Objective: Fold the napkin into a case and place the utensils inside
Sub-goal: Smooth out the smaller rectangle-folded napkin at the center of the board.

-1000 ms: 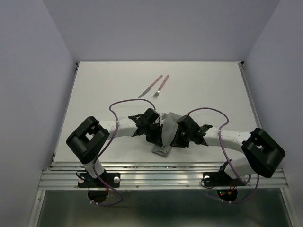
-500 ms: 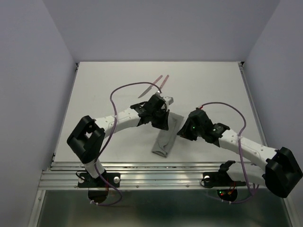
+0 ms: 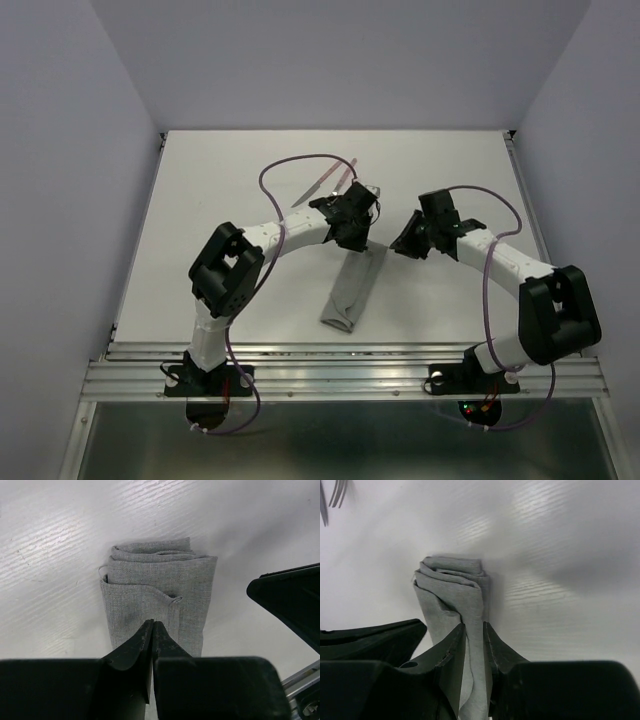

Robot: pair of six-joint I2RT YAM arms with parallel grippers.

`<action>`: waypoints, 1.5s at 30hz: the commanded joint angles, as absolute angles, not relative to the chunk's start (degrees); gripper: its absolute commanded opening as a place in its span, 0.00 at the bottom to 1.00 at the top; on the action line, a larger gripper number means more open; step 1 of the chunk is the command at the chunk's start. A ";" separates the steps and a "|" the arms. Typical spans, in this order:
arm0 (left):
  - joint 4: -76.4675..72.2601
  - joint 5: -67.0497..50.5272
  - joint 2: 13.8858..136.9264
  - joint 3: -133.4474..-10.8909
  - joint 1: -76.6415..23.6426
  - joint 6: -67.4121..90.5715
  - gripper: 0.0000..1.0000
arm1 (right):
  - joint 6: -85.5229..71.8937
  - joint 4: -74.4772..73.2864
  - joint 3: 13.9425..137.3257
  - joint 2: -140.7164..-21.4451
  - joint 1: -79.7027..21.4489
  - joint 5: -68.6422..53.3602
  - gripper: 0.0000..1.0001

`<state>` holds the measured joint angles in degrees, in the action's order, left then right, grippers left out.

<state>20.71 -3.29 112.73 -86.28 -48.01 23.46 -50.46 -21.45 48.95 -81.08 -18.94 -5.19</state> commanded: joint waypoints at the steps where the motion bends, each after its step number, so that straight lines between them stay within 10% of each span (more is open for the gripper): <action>1: 22.42 -1.05 112.06 -88.86 -48.43 24.17 0.18 | -49.57 -16.35 52.47 -83.49 -18.98 -11.16 0.26; 18: 19.86 -6.15 114.52 -90.00 -48.51 25.58 0.54 | -49.66 -12.31 52.12 -90.88 -18.98 -12.48 0.23; 45: 26.01 -0.70 122.34 -99.31 -49.74 26.19 0.45 | -49.22 -11.95 51.77 -90.53 -18.98 -13.01 0.23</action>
<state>24.10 -2.33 122.21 -95.48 -48.84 26.48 -50.06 -14.44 50.85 -91.90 -18.94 -12.51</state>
